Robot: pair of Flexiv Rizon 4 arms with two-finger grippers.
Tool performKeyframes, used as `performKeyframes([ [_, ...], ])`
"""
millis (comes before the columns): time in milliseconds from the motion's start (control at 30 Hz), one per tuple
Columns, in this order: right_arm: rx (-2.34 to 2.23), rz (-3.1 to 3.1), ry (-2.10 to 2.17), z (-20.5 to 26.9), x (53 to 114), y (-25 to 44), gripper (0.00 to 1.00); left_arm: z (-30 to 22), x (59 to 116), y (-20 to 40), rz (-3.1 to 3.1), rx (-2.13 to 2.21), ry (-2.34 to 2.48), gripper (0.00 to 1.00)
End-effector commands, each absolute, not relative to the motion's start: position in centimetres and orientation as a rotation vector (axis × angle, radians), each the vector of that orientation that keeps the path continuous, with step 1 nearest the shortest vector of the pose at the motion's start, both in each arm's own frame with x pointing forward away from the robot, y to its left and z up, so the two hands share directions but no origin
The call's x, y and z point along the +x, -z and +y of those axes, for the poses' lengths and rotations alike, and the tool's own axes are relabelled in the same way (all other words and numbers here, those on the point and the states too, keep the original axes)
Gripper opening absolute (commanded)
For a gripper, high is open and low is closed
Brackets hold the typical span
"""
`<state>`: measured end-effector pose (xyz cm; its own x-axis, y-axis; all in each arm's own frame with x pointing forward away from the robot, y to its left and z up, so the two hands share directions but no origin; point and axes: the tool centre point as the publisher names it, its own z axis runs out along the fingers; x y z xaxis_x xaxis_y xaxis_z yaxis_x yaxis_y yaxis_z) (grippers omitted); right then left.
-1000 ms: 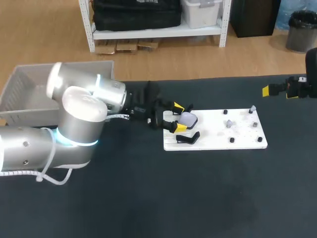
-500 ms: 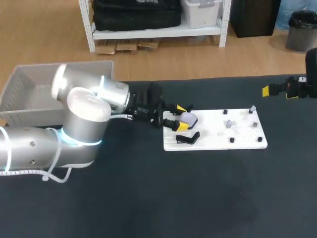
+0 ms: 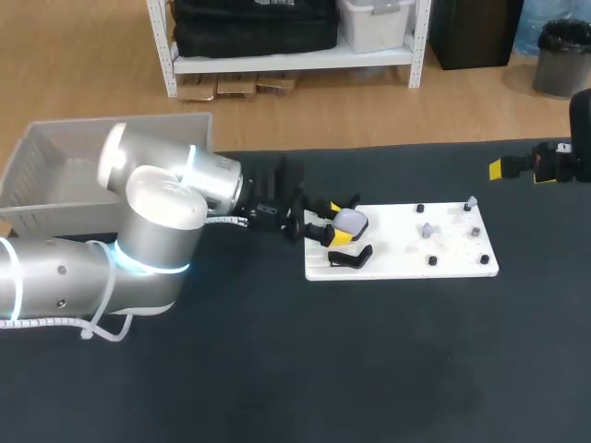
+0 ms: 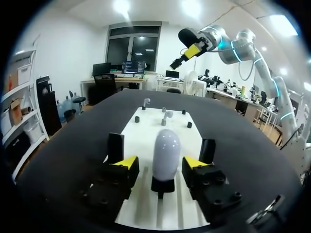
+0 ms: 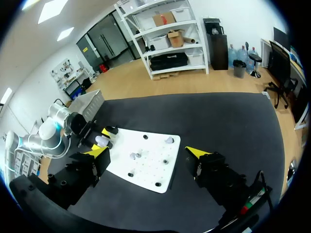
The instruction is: Pick up each earbud case from the left stands, insert the matching earbuds, close the lid, and place the case in the box.
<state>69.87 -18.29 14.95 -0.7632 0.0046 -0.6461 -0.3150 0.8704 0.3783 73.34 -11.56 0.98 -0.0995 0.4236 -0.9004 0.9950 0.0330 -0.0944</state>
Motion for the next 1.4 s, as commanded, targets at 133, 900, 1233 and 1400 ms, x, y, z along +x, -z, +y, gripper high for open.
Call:
performKeyframes([
  [133, -0.225, 2.37, -0.627, -18.3, 70.0, -14.8, 1.0, -11.6, 73.5, -0.9, 1.608, 1.468, 1.038, 0.49],
  [900, -0.225, 2.37, -0.627, -18.3, 70.0, -14.8, 1.0, -11.5, 73.1, -1.4, 1.587, 1.466, 1.06, 0.0],
  [1233, -0.225, 2.37, -0.627, -18.3, 70.0, -14.8, 1.0, -11.1, 73.1, -3.3, 1.544, 1.449, 1.048, 0.0],
  [1400, -0.225, 2.37, -0.627, -18.3, 70.0, -14.8, 1.0, -10.7, 73.8, -4.8, 1.529, 1.431, 1.035, 0.0],
])
